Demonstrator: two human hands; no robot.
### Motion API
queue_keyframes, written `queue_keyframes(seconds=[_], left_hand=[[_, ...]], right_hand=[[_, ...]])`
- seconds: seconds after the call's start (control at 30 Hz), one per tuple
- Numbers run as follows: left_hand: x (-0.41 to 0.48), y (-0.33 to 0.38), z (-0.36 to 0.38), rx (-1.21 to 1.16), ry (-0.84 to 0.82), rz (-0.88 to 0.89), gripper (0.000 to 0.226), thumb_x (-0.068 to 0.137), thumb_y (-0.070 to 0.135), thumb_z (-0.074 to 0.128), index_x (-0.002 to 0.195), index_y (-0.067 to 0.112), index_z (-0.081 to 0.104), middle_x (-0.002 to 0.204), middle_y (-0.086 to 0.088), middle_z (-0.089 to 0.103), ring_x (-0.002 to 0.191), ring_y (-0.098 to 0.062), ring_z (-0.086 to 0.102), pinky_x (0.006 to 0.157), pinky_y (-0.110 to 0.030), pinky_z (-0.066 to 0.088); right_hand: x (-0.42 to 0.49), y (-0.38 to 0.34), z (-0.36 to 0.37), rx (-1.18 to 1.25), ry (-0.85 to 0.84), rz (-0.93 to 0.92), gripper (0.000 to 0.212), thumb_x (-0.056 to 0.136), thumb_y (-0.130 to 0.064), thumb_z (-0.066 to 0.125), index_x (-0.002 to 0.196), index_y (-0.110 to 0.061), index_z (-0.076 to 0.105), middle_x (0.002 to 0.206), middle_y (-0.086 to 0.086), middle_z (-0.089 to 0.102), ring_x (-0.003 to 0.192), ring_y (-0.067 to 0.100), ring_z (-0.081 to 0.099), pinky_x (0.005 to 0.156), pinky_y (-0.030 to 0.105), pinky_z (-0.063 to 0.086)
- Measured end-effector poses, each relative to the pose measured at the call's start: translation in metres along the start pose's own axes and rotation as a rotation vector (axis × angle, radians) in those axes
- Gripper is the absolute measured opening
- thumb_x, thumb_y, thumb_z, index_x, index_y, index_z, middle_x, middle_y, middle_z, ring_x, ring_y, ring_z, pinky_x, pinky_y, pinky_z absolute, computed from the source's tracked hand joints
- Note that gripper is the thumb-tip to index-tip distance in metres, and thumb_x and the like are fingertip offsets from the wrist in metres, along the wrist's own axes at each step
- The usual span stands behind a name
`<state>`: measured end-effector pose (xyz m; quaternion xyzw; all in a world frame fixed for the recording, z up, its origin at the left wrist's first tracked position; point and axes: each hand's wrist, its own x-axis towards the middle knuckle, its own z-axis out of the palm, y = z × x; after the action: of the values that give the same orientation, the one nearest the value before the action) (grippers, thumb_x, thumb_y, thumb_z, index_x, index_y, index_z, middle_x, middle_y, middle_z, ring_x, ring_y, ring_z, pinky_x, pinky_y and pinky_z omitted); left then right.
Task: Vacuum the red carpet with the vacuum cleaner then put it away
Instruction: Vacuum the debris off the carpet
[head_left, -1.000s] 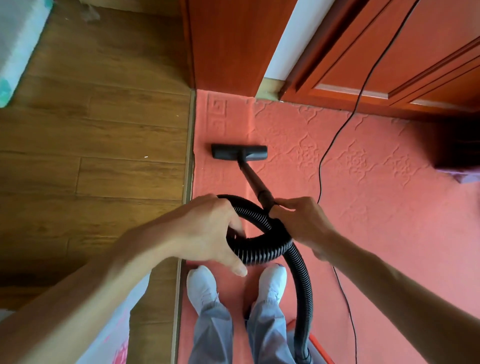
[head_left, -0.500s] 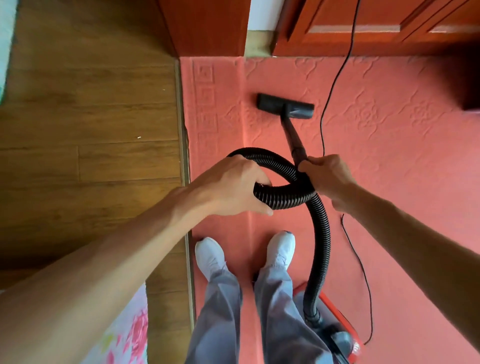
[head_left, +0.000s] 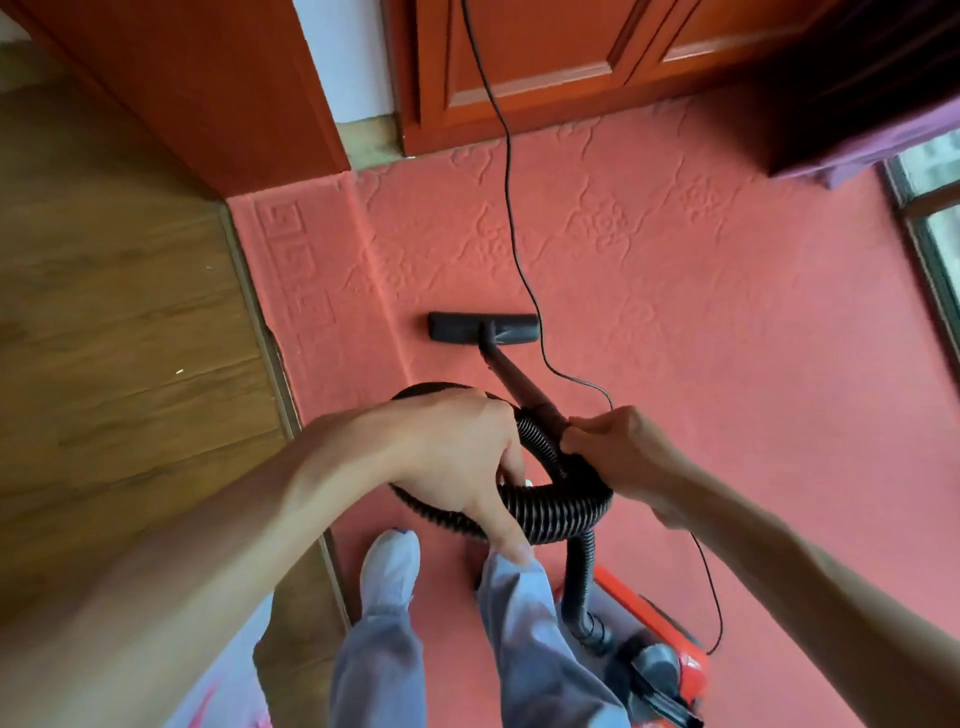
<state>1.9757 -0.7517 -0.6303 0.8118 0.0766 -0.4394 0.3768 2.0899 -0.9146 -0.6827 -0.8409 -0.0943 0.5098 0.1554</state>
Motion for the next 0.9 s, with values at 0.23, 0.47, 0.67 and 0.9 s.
queue_keyframes(seconds=[0.23, 0.47, 0.67, 0.9], left_hand=[[0.013, -0.030, 0.035, 0.032, 0.153, -0.033, 0.046, 0.066, 0.059, 0.081, 0.101, 0.029, 0.077, 0.066, 0.011, 0.061, 0.060, -0.003, 0.051, 0.057, -0.023, 0.042], [-0.039, -0.052, 0.069, -0.023, 0.105, -0.024, 0.055, 0.062, 0.069, 0.075, 0.096, 0.025, 0.075, 0.081, 0.014, 0.066, 0.077, -0.004, 0.058, 0.083, -0.034, 0.055], [-0.084, -0.017, 0.080, -0.005, 0.066, 0.026, 0.051, 0.056, 0.076, 0.067, 0.097, 0.046, 0.073, 0.090, 0.014, 0.075, 0.086, -0.006, 0.068, 0.080, -0.037, 0.056], [-0.084, 0.074, 0.095, 0.270, 0.087, 0.149, 0.048, 0.068, 0.069, 0.069, 0.103, 0.038, 0.072, 0.097, 0.014, 0.068, 0.092, -0.011, 0.063, 0.082, -0.035, 0.053]], right_hand=[[0.036, -0.001, 0.044, 0.057, 0.115, 0.024, 0.025, 0.084, -0.028, 0.061, 0.085, -0.008, 0.076, 0.070, 0.004, 0.059, 0.059, 0.017, 0.051, 0.052, 0.025, 0.037], [-0.005, 0.002, 0.094, 0.120, 0.125, 0.109, 0.033, 0.083, -0.031, 0.057, 0.093, -0.003, 0.071, 0.074, 0.006, 0.057, 0.056, 0.019, 0.046, 0.044, 0.026, 0.030], [-0.081, 0.021, 0.096, 0.231, 0.190, 0.271, 0.020, 0.087, -0.027, 0.055, 0.088, -0.007, 0.060, 0.071, 0.002, 0.055, 0.060, 0.019, 0.052, 0.045, 0.026, 0.033], [-0.159, 0.090, 0.071, 0.536, 0.498, 0.494, 0.034, 0.089, -0.032, 0.057, 0.101, -0.002, 0.068, 0.098, 0.016, 0.069, 0.097, 0.035, 0.066, 0.074, 0.032, 0.046]])
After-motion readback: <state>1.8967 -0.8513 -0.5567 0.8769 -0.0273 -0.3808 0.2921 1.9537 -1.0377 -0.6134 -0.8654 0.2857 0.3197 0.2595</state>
